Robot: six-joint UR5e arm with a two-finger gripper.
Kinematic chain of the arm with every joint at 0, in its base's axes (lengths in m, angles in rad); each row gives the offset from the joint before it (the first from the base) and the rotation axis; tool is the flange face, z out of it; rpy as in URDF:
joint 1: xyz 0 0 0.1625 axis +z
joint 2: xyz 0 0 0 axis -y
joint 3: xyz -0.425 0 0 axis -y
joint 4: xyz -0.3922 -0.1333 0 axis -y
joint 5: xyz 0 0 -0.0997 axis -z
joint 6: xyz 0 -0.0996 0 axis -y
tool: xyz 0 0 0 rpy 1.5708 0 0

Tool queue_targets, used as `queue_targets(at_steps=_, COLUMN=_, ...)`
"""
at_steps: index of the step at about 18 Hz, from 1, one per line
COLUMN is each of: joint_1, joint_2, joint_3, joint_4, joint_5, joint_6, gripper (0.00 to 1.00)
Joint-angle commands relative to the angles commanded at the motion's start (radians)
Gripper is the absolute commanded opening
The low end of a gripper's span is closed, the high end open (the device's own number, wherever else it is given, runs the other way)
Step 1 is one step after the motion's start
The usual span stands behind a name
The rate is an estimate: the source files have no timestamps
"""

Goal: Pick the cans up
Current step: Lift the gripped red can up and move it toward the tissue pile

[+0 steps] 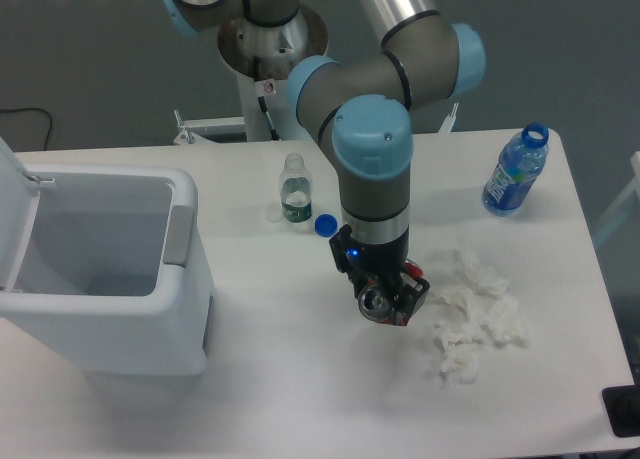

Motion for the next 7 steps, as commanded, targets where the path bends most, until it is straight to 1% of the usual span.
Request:
queue_targets(at_steps=5, joint_1=0.006, joint_2=0.014, joint_3=-0.005, joint_4=0.000, joint_5=-0.008, joint_6=0.000, gripper=0.62)
queue_targets(at_steps=7, joint_1=0.018, joint_2=0.017, joint_3=-0.005, joint_4=0.000, joint_5=-0.037, joint_6=-0.002, gripper=0.62)
